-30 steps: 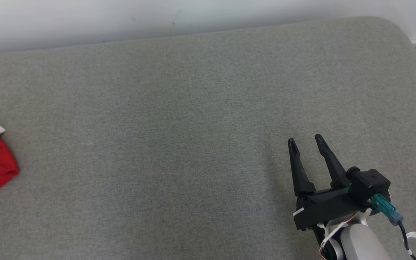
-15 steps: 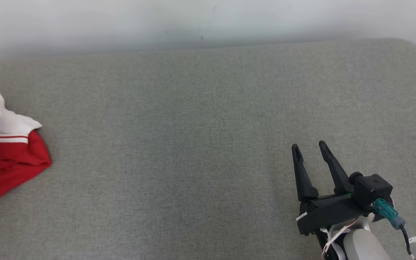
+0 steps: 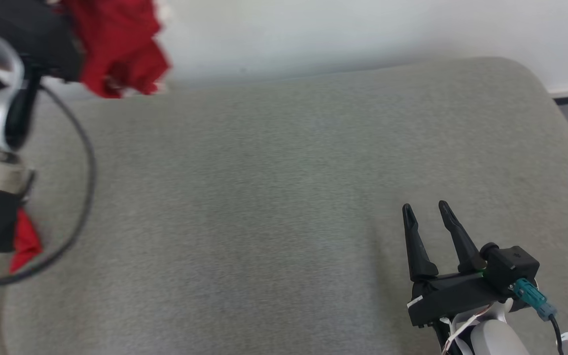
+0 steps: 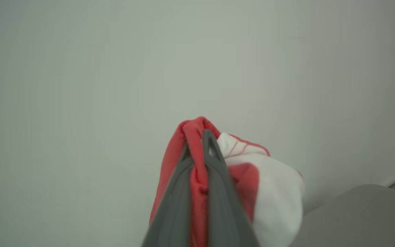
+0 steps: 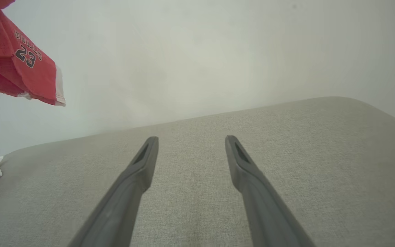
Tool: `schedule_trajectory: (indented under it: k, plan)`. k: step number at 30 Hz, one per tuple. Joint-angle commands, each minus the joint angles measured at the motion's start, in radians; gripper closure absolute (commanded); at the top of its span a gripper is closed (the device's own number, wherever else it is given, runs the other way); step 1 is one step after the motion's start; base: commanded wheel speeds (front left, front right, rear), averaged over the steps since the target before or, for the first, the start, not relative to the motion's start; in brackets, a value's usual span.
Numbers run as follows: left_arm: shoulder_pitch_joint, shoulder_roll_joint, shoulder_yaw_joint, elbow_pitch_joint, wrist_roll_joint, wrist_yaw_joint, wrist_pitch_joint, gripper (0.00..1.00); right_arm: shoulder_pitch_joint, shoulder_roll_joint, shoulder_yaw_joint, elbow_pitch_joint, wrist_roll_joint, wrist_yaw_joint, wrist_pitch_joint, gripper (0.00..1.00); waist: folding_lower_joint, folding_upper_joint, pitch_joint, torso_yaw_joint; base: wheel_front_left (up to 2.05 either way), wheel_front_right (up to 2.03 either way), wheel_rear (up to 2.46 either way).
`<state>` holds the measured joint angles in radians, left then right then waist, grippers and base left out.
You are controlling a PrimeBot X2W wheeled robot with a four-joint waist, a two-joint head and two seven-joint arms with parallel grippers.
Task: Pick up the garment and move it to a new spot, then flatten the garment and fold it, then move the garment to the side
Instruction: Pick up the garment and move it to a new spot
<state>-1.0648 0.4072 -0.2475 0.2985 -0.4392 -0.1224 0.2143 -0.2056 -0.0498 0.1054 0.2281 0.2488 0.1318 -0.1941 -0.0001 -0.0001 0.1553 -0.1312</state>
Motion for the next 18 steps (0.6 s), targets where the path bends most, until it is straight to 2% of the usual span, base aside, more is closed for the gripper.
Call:
schedule_trajectory:
  k: [1, 4, 9, 18]
  plan:
    - [0.022, -0.024, -0.013, -0.051, -0.017, 0.007, 0.017, 1.00, 0.003, -0.001, -0.002, 0.003, 0.009, -0.002, -0.009, 0.00, 0.0001, 0.0001, 0.007, -0.066, 0.00, 0.00, 0.00]
    - [0.036, -0.074, -0.040, -0.131, -0.040, 0.012, 0.049, 1.00, 0.003, -0.001, -0.008, 0.010, 0.015, -0.002, -0.014, 0.00, 0.0001, 0.0001, 0.012, -0.105, 0.00, 0.00, 0.00]
    - [0.082, -0.116, -0.077, -0.183, -0.060, 0.025, 0.076, 1.00, -0.007, -0.001, -0.004, 0.026, 0.028, -0.002, -0.025, 0.00, 0.0001, 0.0001, 0.020, -0.154, 0.00, 0.00, 0.00]
    - [0.294, -0.098, -0.094, -0.133, -0.082, 0.046, 0.050, 1.00, -0.017, -0.001, 0.009, 0.041, 0.033, -0.002, -0.038, 0.00, 0.0001, 0.0001, 0.027, -0.184, 0.00, 0.00, 0.00]
